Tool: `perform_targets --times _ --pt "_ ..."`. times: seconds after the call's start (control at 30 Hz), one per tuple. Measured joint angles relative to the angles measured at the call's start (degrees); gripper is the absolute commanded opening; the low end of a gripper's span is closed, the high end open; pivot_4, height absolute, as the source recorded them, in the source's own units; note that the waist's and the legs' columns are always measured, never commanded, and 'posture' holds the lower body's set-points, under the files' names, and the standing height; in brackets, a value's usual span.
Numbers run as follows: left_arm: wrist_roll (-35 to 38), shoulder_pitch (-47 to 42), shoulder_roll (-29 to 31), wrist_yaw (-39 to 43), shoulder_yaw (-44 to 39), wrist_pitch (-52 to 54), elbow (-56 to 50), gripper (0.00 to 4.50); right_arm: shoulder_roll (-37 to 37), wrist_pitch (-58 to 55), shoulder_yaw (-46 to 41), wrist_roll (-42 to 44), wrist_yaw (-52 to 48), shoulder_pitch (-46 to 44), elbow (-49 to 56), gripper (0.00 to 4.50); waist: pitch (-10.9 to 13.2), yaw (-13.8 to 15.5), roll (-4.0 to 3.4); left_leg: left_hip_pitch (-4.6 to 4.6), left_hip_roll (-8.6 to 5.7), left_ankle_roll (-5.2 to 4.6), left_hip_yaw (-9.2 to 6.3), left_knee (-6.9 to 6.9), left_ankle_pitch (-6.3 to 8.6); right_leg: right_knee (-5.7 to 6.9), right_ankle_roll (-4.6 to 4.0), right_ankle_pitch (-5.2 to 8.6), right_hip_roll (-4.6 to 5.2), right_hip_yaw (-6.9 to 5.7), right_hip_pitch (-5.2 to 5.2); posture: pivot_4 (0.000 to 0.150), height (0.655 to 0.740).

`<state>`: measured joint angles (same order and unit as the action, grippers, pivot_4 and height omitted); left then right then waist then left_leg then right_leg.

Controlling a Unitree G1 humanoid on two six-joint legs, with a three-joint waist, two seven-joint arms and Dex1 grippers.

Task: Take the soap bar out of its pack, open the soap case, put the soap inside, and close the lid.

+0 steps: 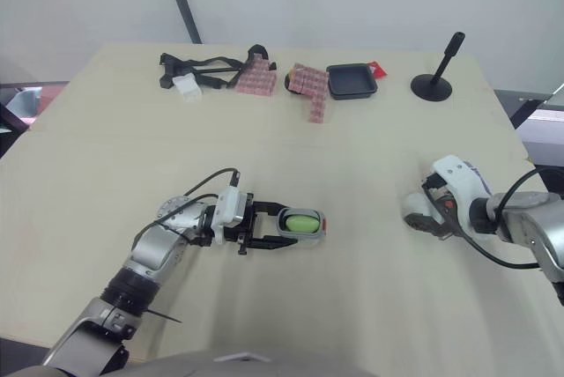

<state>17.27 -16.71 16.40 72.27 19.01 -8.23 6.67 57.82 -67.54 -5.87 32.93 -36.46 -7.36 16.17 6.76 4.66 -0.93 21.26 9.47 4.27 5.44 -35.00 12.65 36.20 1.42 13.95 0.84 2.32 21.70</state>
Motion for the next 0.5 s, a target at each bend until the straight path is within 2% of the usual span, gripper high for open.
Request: perform_targets --times 0.5 --pt "0.0 0.0 -0.01 -0.08 0.2 -0.02 0.0 1.87 -0.51 -0.07 0.0 -0.2 -0.3 -0.11 0.05 4.49 0.0 0.0 0.0 0.0 0.0 0.0 0.0 0.0 0.0 0.0 0.0 0.0 0.0 0.0 0.0 0.15 0.74"
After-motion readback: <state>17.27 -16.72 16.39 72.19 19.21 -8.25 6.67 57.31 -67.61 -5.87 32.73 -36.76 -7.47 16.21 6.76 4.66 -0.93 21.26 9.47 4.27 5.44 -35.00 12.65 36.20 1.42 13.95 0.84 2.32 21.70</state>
